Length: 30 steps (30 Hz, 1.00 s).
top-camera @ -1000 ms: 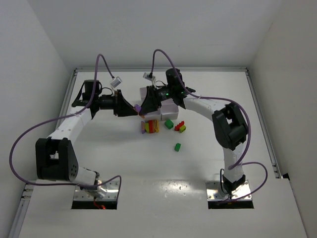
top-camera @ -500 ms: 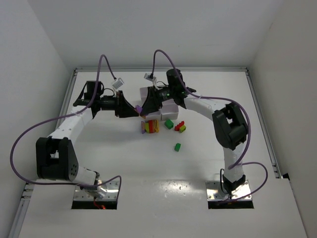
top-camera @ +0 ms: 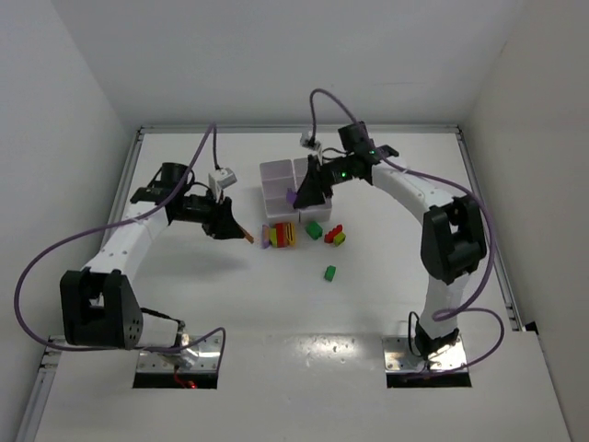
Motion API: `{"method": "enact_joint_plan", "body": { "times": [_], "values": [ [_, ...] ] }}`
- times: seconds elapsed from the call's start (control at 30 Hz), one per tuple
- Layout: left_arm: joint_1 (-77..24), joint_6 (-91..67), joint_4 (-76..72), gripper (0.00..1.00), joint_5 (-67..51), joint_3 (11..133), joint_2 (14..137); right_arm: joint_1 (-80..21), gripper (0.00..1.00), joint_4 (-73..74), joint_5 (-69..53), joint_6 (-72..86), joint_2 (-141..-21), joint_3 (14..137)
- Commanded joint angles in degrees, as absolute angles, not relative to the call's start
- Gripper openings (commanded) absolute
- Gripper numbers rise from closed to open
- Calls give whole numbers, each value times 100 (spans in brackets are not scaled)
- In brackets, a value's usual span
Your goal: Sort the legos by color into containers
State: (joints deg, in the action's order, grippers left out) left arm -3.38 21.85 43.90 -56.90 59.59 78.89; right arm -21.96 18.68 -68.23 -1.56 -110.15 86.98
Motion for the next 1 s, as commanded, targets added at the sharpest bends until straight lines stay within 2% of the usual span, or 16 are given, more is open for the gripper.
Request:
{"method": "enact_joint_plan", "body": {
  "times": [0.0,0.13,0.2,0.67,0.77,0.83,0.9,0.93,0.97],
  "values": [
    [-272,1866,3861,6,-4240,5793,7305,-2741,0,5772,-5303,-4725,-10662,8484],
    [-333,1100,3059,6,-2902,5493,7066,-3067,0,4371,-3880,-4869,-9757,6562],
    [-334,941,3006,6,-2470,5441,7233,-3277,0,4088,-3613,-4922,-9598,6303],
    [-764,413,2417,15,-1873,5106,8313,-4122,0,3401,-2689,-4456,-10397,6240],
    [-765,361,2364,24,-1819,5167,8394,-4271,1,3454,-2470,-4316,-10643,6459],
    [-765,360,2364,32,-1819,5229,8516,-4271,4,3454,-2399,-4255,-10757,6521],
    [-765,360,2364,41,-1819,5282,8517,-4333,18,3515,-2329,-4254,-10758,6574],
    [-765,360,2364,44,-1819,5282,8517,-4333,29,3516,-2329,-4254,-10758,6574],
    [-765,360,2364,47,-1915,5282,8517,-4333,32,3516,-2329,-4254,-10758,6574]
  ]
}}
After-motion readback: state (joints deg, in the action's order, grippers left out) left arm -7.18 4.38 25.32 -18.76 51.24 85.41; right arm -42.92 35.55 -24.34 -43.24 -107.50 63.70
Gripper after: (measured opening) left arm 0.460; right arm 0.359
